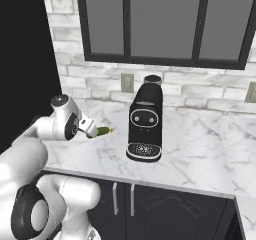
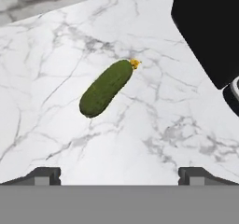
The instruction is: Place the liquor on the top shelf of the fridge to keep it out of children's reach, and place the broccoli and cucumber on lower shelves for easy access.
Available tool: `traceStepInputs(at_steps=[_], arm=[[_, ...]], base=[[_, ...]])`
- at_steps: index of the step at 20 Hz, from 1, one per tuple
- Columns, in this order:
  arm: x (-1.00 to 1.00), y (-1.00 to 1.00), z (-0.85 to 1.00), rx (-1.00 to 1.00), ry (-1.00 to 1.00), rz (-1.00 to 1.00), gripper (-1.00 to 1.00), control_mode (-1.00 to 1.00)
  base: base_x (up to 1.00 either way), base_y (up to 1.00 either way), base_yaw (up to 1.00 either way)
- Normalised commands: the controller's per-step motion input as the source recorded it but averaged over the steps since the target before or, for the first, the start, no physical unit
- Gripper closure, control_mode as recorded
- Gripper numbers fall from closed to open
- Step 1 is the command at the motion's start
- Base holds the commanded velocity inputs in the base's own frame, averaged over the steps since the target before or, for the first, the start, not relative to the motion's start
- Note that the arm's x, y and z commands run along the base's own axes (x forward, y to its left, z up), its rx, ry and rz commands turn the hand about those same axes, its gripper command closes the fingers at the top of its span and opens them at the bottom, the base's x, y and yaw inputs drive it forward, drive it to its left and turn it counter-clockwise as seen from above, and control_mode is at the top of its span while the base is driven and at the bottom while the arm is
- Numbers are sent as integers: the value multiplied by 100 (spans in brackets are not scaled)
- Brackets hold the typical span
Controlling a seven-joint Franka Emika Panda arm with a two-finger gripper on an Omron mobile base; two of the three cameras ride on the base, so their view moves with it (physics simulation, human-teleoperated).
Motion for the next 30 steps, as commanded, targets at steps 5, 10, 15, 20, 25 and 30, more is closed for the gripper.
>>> traceStepInputs(at_steps=[5, 10, 15, 20, 25, 30], arm=[[39, 5, -25, 0, 3, -1, -100, -100], [42, 10, -24, 0, 3, -1, -100, -100], [39, 5, -22, 0, 4, -1, -100, -100], [37, 1, -23, 0, 4, -2, -100, -100], [35, 0, -26, 0, 3, -2, -100, -100], [28, 0, -29, 0, 2, -2, -100, -100]], base=[[0, 0, 0], [0, 0, 0], [0, 0, 0], [0, 0, 0], [0, 0, 0], [0, 0, 0]])
